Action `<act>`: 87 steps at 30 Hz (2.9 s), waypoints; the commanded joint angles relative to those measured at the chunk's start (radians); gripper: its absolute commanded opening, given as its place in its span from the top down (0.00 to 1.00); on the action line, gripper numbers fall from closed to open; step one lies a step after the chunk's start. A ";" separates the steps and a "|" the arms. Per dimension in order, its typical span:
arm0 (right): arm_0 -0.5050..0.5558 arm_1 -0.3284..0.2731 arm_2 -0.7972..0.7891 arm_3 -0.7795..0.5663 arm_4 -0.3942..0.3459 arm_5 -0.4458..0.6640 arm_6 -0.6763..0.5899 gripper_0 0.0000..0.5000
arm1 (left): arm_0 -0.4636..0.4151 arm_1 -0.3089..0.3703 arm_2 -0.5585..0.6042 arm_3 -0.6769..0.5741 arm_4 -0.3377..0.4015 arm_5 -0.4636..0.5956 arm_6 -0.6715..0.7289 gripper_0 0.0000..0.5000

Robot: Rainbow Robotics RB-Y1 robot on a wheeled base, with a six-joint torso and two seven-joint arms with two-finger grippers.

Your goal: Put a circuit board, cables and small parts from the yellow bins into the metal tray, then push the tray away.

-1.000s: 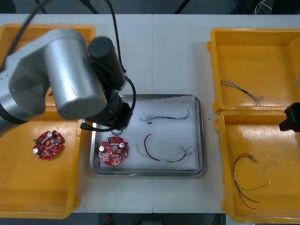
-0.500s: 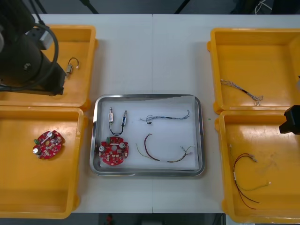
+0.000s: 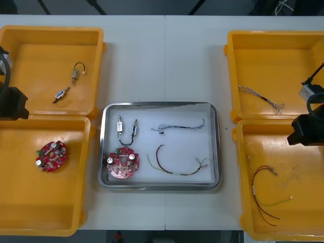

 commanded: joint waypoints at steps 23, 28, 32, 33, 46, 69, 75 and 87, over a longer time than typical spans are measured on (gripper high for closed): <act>-0.448 0.143 0.510 -0.032 -0.067 0.006 0.177 0.00 | 0.198 0.073 0.164 0.023 0.051 -0.126 -0.056 0.00; -0.493 0.206 0.590 -0.024 -0.064 0.006 0.286 0.00 | 0.198 0.071 0.164 0.023 0.045 -0.127 -0.057 0.00; -0.543 0.272 0.679 -0.024 -0.053 0.006 0.410 0.00 | 0.196 0.071 0.164 0.023 0.045 -0.127 -0.059 0.00; -0.548 0.281 0.688 -0.024 -0.053 0.006 0.424 0.00 | 0.196 0.071 0.164 0.023 0.045 -0.127 -0.059 0.00; -0.595 0.407 0.937 -0.024 0.095 -0.024 0.635 0.00 | 0.196 0.071 0.164 0.023 0.045 -0.127 -0.059 0.00; -0.474 0.502 1.127 0.020 0.318 -0.121 0.605 0.00 | 0.196 0.071 0.164 0.023 0.045 -0.127 -0.059 0.00; -0.424 0.503 1.136 0.020 0.378 -0.153 0.591 0.00 | 0.196 0.071 0.164 0.023 0.045 -0.127 -0.059 0.00; -0.352 0.508 1.161 0.025 0.476 -0.208 0.571 0.00 | 0.196 0.071 0.164 0.023 0.045 -0.127 -0.059 0.00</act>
